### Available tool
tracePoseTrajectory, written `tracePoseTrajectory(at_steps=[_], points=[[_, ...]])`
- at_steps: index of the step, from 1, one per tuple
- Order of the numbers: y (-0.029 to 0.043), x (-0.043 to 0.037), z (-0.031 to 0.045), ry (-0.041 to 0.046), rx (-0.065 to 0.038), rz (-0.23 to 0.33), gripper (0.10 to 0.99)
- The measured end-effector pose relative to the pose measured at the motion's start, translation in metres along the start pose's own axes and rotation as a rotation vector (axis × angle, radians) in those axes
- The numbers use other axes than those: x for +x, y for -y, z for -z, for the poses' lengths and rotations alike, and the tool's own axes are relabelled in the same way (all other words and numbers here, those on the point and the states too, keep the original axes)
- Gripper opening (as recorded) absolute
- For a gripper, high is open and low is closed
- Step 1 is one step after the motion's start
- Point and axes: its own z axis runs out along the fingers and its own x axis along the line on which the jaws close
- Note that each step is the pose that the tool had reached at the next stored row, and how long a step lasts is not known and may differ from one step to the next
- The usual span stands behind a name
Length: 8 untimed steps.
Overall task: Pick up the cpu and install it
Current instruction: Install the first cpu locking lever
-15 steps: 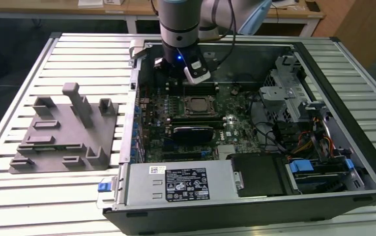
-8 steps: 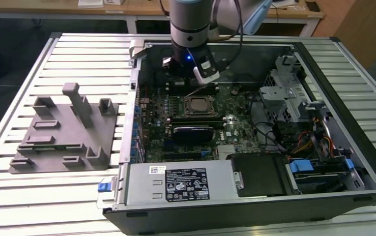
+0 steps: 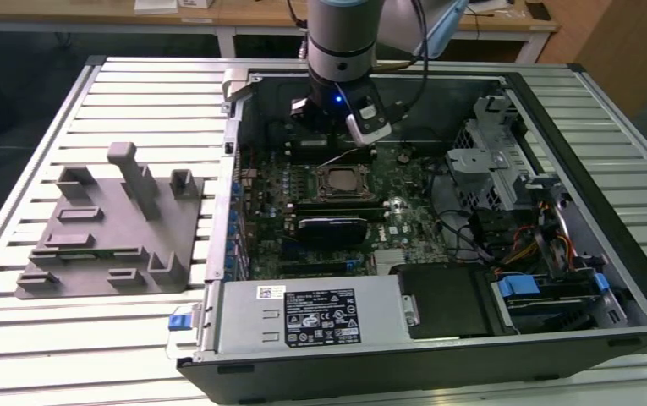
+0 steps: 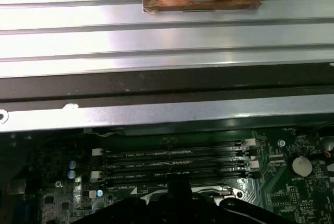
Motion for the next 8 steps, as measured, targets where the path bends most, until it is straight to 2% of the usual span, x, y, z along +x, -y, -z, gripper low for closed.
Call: tracePoseTrajectory(at_steps=[4, 5, 7, 8], points=[[-0.0001, -0.0001, -0.0001, 0.0003, 0.000, 0.000, 0.106], [-0.0001, -0.0002, -0.0003, 0.0028, 0.004, 0.001, 0.106], [0.0002, -0.0001, -0.0008, 0.0159, 0.012, 0.003, 0.106], [0.0005, 0.0000, -0.0016, 0.0325, 0.015, 0.004, 0.106]])
